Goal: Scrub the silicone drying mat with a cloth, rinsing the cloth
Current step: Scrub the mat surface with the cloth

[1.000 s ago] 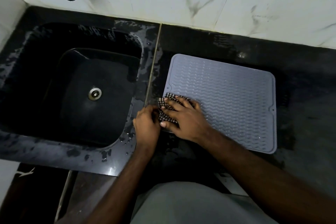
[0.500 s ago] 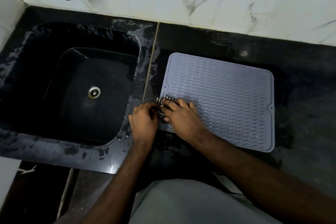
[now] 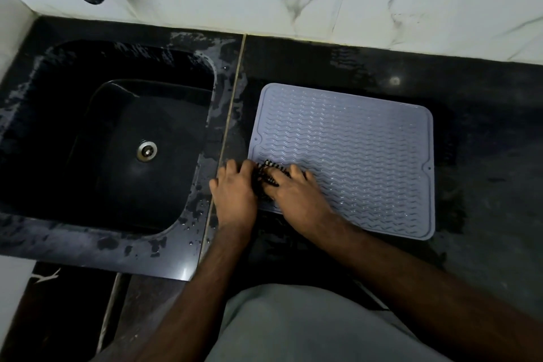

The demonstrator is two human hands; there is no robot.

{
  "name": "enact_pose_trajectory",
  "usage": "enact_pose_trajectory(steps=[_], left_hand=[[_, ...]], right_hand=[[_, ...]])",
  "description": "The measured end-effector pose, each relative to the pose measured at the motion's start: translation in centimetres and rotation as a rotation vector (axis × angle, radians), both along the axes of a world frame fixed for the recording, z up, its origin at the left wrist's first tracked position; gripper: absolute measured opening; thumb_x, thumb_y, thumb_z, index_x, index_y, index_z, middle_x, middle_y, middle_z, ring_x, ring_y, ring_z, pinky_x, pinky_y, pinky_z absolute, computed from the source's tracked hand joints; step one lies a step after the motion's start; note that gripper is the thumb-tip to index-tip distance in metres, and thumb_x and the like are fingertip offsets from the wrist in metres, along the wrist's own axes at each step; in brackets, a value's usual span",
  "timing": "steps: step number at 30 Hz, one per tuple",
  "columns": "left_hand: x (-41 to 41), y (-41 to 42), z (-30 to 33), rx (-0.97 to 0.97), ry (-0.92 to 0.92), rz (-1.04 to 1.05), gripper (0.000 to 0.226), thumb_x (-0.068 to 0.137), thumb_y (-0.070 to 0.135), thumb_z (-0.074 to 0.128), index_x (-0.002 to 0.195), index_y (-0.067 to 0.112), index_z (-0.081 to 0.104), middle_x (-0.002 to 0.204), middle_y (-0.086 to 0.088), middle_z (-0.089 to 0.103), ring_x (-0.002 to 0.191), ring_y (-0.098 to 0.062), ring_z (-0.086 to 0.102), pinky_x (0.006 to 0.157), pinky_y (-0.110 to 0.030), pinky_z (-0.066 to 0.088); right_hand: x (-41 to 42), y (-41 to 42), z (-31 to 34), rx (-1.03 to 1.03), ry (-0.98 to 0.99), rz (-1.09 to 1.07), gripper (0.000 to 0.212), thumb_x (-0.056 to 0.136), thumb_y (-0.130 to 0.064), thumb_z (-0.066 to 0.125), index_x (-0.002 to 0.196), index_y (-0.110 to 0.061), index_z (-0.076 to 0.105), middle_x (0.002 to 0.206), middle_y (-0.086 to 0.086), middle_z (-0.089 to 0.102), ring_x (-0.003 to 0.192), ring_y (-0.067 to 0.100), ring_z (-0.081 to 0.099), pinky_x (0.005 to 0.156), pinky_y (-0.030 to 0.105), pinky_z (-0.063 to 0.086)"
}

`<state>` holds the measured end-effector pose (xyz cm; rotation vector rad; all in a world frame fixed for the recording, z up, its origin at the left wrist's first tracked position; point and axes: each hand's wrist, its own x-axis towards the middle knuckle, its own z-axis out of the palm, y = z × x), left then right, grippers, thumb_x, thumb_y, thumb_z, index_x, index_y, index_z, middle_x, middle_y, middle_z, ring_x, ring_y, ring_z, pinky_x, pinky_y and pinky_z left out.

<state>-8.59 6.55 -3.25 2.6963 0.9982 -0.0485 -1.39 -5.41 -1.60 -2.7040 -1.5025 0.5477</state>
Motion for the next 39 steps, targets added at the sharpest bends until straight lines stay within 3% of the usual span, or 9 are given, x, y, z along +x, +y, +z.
enact_pose_trajectory(steps=[7,15,19,21,23,28,39], left_hand=[[0.7,-0.9,0.3,0.075,0.040,0.033,0.035,0.095,0.010,0.049,0.123,0.028,0.057,0.112,-0.008,0.057,0.108,-0.031,0.053,0.087,-0.046,0.039],[1.1,-2.0,0.1,0.178,0.127,0.026,0.040,0.098,0.008,0.045,0.134,0.021,0.054,0.118,-0.013,0.056,0.110,-0.035,0.053,0.087,-0.048,0.040],[1.3,-2.4,0.0,0.178,0.124,0.038,0.047,0.098,0.007,0.044,0.140,0.024,0.052,0.118,-0.015,0.055,0.109,-0.037,0.051,0.087,-0.050,0.039],[1.2,-2.5,-0.1,0.187,0.120,0.052,0.049,0.098,0.007,0.043,0.143,0.026,0.051,0.118,-0.016,0.053,0.110,-0.037,0.050,0.089,-0.051,0.038],[1.2,-2.6,-0.2,0.193,0.116,0.065,0.051,0.098,0.007,0.043,0.144,0.027,0.051,0.118,-0.017,0.053,0.111,-0.038,0.050,0.090,-0.051,0.037],[1.5,-2.9,-0.3,0.216,0.102,0.099,0.053,0.097,0.006,0.044,0.142,0.030,0.055,0.115,-0.018,0.054,0.107,-0.040,0.050,0.089,-0.051,0.037],[1.5,-3.4,-0.5,0.234,0.106,0.113,0.050,0.098,0.007,0.044,0.141,0.030,0.056,0.116,-0.022,0.053,0.109,-0.043,0.049,0.091,-0.053,0.037]], right_hand=[[0.1,-2.5,0.1,0.009,0.005,-0.033,0.067,0.087,-0.026,0.009,0.138,-0.038,0.051,0.152,-0.006,0.040,0.123,0.032,0.043,0.098,0.047,0.038],[0.9,-6.3,-0.3,0.034,-0.029,-0.071,0.060,0.091,-0.019,0.023,0.140,-0.039,0.050,0.152,-0.011,0.042,0.127,0.029,0.046,0.097,0.047,0.040],[1.5,-8.7,-0.2,0.011,-0.058,-0.077,0.067,0.086,-0.019,0.018,0.141,-0.038,0.050,0.151,-0.012,0.043,0.128,0.028,0.045,0.097,0.047,0.038],[1.9,-9.8,-0.1,0.013,-0.059,-0.087,0.062,0.087,-0.017,0.026,0.141,-0.038,0.050,0.151,-0.011,0.044,0.128,0.028,0.045,0.096,0.047,0.038],[2.2,-10.9,-0.1,0.022,-0.069,-0.096,0.056,0.089,-0.015,0.046,0.139,-0.037,0.052,0.150,-0.011,0.045,0.127,0.028,0.046,0.095,0.047,0.039],[2.7,-13.4,0.3,0.000,-0.075,-0.143,0.061,0.080,-0.020,0.072,0.136,-0.036,0.055,0.146,-0.011,0.047,0.126,0.028,0.046,0.096,0.046,0.038],[3.4,-18.2,0.9,-0.007,-0.118,-0.274,0.056,0.083,-0.017,0.067,0.134,-0.036,0.056,0.144,-0.009,0.045,0.127,0.026,0.042,0.098,0.045,0.033]])
